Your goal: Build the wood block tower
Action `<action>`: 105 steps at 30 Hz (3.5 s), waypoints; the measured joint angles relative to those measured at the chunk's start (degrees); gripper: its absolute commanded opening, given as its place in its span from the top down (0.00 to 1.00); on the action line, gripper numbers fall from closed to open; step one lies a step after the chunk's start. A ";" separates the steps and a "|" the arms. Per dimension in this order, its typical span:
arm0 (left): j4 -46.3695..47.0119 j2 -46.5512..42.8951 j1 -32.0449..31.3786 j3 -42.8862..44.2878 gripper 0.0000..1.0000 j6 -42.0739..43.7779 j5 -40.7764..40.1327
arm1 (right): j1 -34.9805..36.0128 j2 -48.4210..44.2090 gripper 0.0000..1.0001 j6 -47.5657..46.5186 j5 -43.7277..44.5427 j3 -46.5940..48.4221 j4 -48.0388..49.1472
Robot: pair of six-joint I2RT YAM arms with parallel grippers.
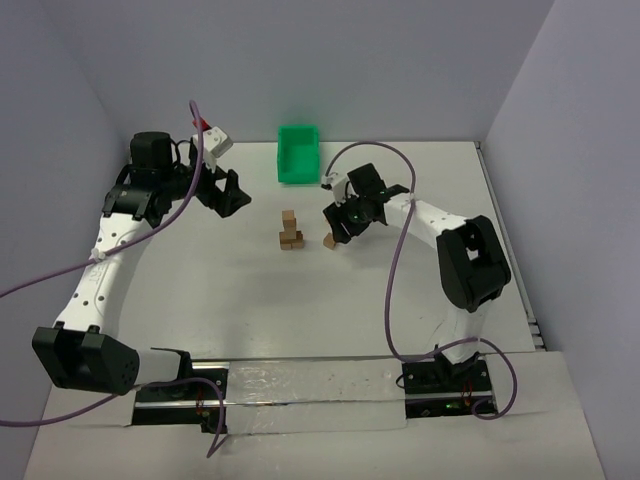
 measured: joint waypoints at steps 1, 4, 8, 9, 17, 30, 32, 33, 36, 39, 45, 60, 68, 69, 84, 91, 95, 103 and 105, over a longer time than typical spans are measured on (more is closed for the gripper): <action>-0.03 0.00 0.07 -0.06 0.01 0.02 0.60 | 0.19 0.52 0.39 -0.03 0.27 0.21 0.08; -0.05 0.00 0.18 -0.17 0.01 0.02 2.30 | 0.71 2.00 0.38 -0.09 0.93 1.15 0.19; 0.07 -0.02 0.18 -0.40 0.01 0.04 3.62 | 1.07 3.69 0.38 -0.43 1.56 3.24 0.32; 0.05 -0.02 0.18 -0.51 0.01 0.04 3.84 | 1.15 4.13 0.38 -0.50 1.67 3.76 0.37; -0.03 -0.02 0.25 -0.83 0.01 0.19 5.08 | 2.22 8.10 0.38 -1.10 2.82 6.35 0.33; 0.11 0.02 0.27 -2.06 0.01 0.73 5.31 | 3.30 9.96 0.36 -1.74 2.63 8.87 -1.28; 0.14 0.02 0.27 -2.06 0.01 0.74 5.33 | 3.33 9.96 0.37 -1.77 2.58 8.87 -1.34; 0.14 0.02 0.27 -2.06 0.01 0.74 5.33 | 3.34 9.96 0.37 -1.77 2.60 8.87 -1.35; 0.14 0.02 0.27 -2.06 0.01 0.74 5.33 | 3.36 9.96 0.36 -1.77 2.45 8.87 -1.46; 0.14 0.02 0.27 -2.06 0.01 0.74 5.33 | 3.37 9.96 0.33 -1.77 2.31 8.87 -1.56; 0.14 0.02 0.27 -2.06 0.01 0.74 5.34 | 3.37 9.96 0.27 -1.83 1.05 8.87 -1.95; 0.14 0.02 0.27 -2.06 0.01 0.91 5.70 | 3.37 9.96 0.42 -2.92 -0.07 8.90 -4.16; 0.16 0.92 0.27 -2.06 0.01 1.11 5.70 | 3.37 10.05 0.57 -4.22 0.51 8.91 -4.55; 0.16 1.03 0.27 -2.06 0.01 1.11 5.70 | 3.37 10.05 0.59 -4.35 0.53 8.90 -4.57; 2.14 1.14 0.27 -4.71 0.01 0.59 5.37 | 3.37 6.82 0.67 -7.85 0.32 10.30 -10.67; 3.22 1.92 1.08 -5.34 0.02 -0.62 4.23 | 3.37 2.21 0.72 -12.40 -2.52 22.76 -20.10; 3.18 3.79 3.63 -5.34 0.02 -1.54 5.27 | 3.37 1.84 0.73 -15.63 -4.56 31.85 -25.17; 3.07 6.70 11.25 -5.25 0.03 -3.03 10.28 | 3.68 7.46 0.76 -21.40 -6.77 52.99 -37.49; 2.94 7.26 12.46 -5.25 0.03 -3.31 11.51 | 4.13 10.05 0.76 -22.23 -6.82 57.51 -38.75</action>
